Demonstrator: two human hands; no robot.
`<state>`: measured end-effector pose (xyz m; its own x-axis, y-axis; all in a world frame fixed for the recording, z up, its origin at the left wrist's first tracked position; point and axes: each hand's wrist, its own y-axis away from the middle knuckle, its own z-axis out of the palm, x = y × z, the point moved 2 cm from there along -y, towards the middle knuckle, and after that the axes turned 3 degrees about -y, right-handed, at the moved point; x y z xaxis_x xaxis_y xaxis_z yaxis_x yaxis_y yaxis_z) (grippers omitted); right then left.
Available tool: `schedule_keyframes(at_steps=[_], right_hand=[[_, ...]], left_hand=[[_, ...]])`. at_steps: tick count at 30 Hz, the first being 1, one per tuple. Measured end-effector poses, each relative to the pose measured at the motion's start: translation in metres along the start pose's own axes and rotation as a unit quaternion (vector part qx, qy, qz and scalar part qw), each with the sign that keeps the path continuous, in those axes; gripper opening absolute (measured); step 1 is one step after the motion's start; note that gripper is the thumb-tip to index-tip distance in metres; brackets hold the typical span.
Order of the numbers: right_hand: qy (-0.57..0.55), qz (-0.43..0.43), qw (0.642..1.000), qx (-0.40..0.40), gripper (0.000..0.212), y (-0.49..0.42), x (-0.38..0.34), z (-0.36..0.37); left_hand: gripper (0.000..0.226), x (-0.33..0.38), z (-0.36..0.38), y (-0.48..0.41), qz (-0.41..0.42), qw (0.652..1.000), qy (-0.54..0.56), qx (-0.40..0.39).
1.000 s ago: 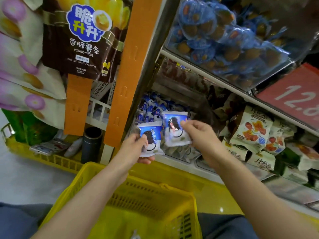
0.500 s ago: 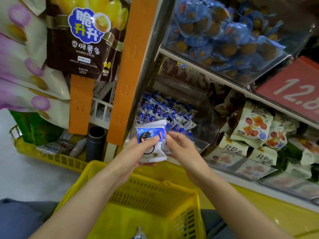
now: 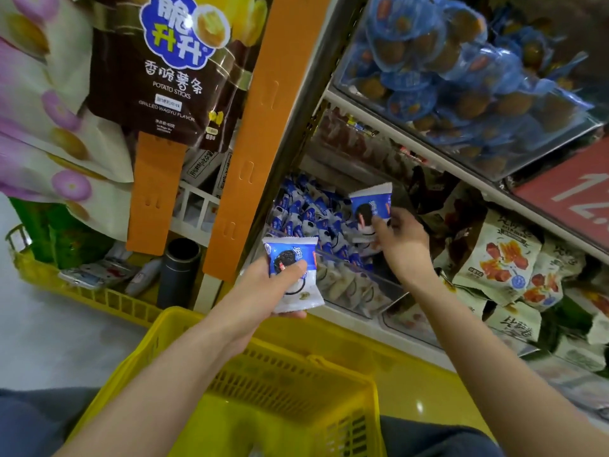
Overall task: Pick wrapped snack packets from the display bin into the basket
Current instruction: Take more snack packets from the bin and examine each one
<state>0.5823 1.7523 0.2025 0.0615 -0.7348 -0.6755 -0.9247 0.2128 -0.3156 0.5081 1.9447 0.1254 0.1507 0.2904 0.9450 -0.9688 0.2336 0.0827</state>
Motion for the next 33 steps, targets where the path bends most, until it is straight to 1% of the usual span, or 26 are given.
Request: schedule_keyframes(at_steps=[1, 2, 4, 7, 9, 12, 15, 17, 20, 22, 23, 25, 27, 29, 30, 31, 33], right_hand=[[0.046, 0.002, 0.999, 0.013, 0.033, -0.012, 0.005, 0.000], [0.079, 0.004, 0.997, 0.009, 0.036, -0.022, 0.011, 0.001], [0.139, 0.016, 0.990, -0.036, 0.037, -0.037, 0.023, 0.006], [0.235, 0.044, 0.963, -0.122, 0.035, -0.049, 0.035, 0.018], [0.264, 0.063, 0.951, -0.148, 0.032, -0.051, 0.037, 0.024], [0.281, 0.086, 0.943, -0.159, 0.028, -0.056, 0.038, 0.029], [0.273, 0.111, 0.936, -0.193, 0.024, -0.061, 0.038, 0.034], [0.266, 0.110, 0.937, -0.199, 0.021, -0.064, 0.039, 0.039], [0.213, 0.097, 0.960, -0.154, 0.019, -0.066, 0.044, 0.042], [0.166, 0.105, 0.971, -0.140, 0.023, -0.066, 0.047, 0.045], [0.155, 0.109, 0.971, -0.143, 0.024, -0.065, 0.049, 0.047], [0.158, 0.118, 0.966, -0.167, 0.019, -0.064, 0.052, 0.051], [0.143, 0.135, 0.961, -0.196, 0.023, -0.064, 0.053, 0.051], [0.118, 0.155, 0.959, -0.206, 0.024, -0.062, 0.049, 0.045], [0.110, 0.149, 0.963, -0.194, 0.025, -0.059, 0.046, 0.042], [0.101, 0.120, 0.974, -0.165, 0.026, -0.056, 0.042, 0.038], [0.068, 0.010, 0.994, -0.080, 0.023, -0.041, 0.031, 0.029]], left_hand=[[0.010, 0.000, 0.000, -0.001, 0.000, 1.000, 0.000, 0.005], [0.009, 0.000, 0.000, -0.001, -0.001, 1.000, 0.003, 0.008], [0.012, 0.001, 0.000, -0.003, -0.002, 1.000, 0.014, 0.013], [0.018, 0.003, -0.001, -0.004, -0.001, 1.000, 0.019, 0.017], [0.018, 0.005, -0.002, -0.005, -0.001, 1.000, 0.019, 0.019], [0.022, 0.006, -0.001, -0.006, -0.007, 1.000, 0.012, 0.025], [0.030, 0.006, 0.000, -0.007, -0.014, 0.999, -0.003, 0.031], [0.032, 0.006, 0.001, -0.008, -0.015, 0.999, -0.008, 0.037], [0.031, 0.006, 0.002, -0.008, -0.019, 0.999, -0.015, 0.043], [0.032, 0.006, 0.002, -0.008, -0.020, 0.998, -0.025, 0.048], [0.033, 0.006, 0.002, -0.008, -0.021, 0.998, -0.030, 0.050], [0.033, 0.006, 0.003, -0.008, -0.021, 0.998, -0.037, 0.052], [0.032, 0.005, 0.003, -0.008, -0.022, 0.998, -0.042, 0.051], [0.029, 0.005, 0.004, -0.008, -0.022, 0.998, -0.042, 0.048], [0.027, 0.004, 0.004, -0.008, -0.023, 0.998, -0.041, 0.047], [0.024, 0.003, 0.005, -0.008, -0.026, 0.998, -0.039, 0.045], [0.016, -0.001, 0.006, -0.011, -0.041, 0.998, -0.029, 0.044]])
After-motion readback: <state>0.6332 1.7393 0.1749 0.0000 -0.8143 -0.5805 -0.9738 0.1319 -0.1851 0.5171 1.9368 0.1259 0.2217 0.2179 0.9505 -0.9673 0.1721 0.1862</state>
